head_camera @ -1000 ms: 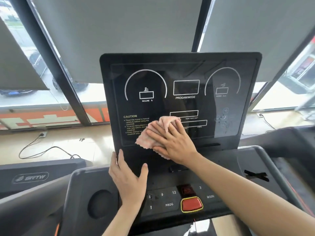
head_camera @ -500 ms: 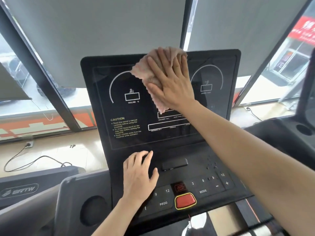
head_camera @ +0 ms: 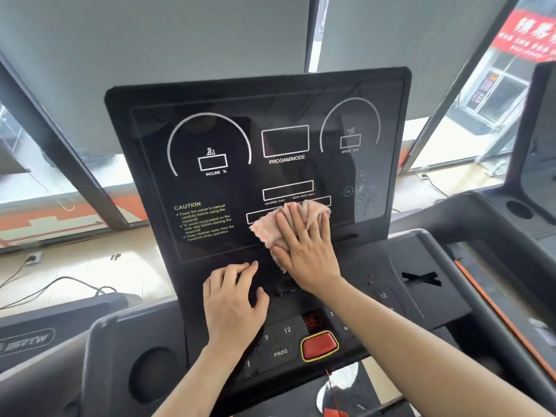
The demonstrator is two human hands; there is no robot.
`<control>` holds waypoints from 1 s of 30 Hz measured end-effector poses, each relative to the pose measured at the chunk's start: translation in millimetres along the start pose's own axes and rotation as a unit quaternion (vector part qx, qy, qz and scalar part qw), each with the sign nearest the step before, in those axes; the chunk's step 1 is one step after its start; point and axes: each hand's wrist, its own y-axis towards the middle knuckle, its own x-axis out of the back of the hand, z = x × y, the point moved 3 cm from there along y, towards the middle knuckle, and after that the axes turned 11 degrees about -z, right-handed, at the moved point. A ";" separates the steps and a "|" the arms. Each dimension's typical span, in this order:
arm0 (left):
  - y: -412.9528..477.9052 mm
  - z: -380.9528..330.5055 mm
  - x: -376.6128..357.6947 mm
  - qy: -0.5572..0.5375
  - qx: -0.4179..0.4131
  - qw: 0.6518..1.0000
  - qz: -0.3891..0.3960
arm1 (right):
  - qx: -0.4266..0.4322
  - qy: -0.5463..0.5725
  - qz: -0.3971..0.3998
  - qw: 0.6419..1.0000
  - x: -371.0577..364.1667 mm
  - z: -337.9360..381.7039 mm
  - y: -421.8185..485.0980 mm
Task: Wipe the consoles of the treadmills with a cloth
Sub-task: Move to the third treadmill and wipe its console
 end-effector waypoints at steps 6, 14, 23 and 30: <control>-0.7 -3.0 2.3 0.011 -0.005 1.000 0.005 | -0.011 0.023 0.013 1.000 2.8 -8.9 9.0; 3.4 -5.7 2.4 0.025 -0.003 1.000 0.013 | -0.060 0.031 -0.068 0.995 54.9 -50.9 113.0; 3.2 -10.0 5.4 0.036 -0.003 0.999 0.011 | -0.074 0.035 -0.115 0.990 92.4 -83.1 161.5; 3.9 -13.2 6.3 0.043 0.012 0.999 0.030 | -0.096 0.031 -0.025 0.995 33.1 -71.7 55.4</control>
